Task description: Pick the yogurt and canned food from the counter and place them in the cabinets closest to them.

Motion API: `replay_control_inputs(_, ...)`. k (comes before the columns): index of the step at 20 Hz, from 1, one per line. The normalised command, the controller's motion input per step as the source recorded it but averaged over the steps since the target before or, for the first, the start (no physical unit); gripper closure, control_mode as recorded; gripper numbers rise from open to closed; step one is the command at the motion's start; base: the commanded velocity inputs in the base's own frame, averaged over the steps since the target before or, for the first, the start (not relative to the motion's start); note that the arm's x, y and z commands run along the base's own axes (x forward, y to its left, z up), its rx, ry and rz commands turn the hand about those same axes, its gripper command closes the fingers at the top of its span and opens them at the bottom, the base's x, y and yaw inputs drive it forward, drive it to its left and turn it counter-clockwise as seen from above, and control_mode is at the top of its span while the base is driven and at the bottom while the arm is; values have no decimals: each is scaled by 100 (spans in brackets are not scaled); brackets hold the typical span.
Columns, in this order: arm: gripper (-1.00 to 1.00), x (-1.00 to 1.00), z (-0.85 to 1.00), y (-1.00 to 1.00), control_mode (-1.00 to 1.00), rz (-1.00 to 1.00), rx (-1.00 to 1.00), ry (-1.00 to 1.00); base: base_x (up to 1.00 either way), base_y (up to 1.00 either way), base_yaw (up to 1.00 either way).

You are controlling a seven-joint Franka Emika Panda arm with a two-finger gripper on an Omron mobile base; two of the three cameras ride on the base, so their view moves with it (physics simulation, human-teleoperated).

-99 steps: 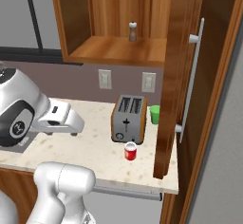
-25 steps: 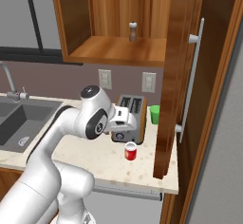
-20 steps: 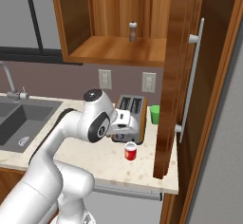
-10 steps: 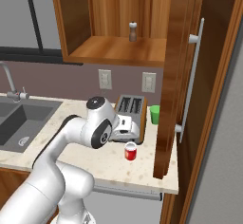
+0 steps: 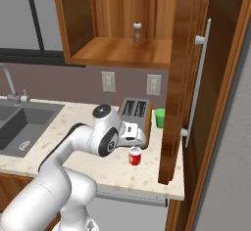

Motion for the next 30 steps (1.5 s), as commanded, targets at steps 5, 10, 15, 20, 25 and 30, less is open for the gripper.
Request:
replay_control_inputs(5, -100, 17, -19, -10, -100, 0, 0, 0, 0, 0, 0)
replay_control_inputs(10, -100, 14, -17, -14, -100, 0, 0, 0, 0, 0, 0)
replay_control_inputs(15, -100, 14, -17, -12, -100, 0, 0, 0, 0, 0, 0)
replay_control_inputs(20, -100, 10, -13, -1, -100, 0, 0, 0, 0, 0, 0)
replay_control_inputs(25, -100, 7, -14, 0, -100, 0, 0, 0, 0, 0, 0)
replay_control_inputs(30, -100, 1, -15, 0, -100, 0, 0, 0, 0, 0, 0)
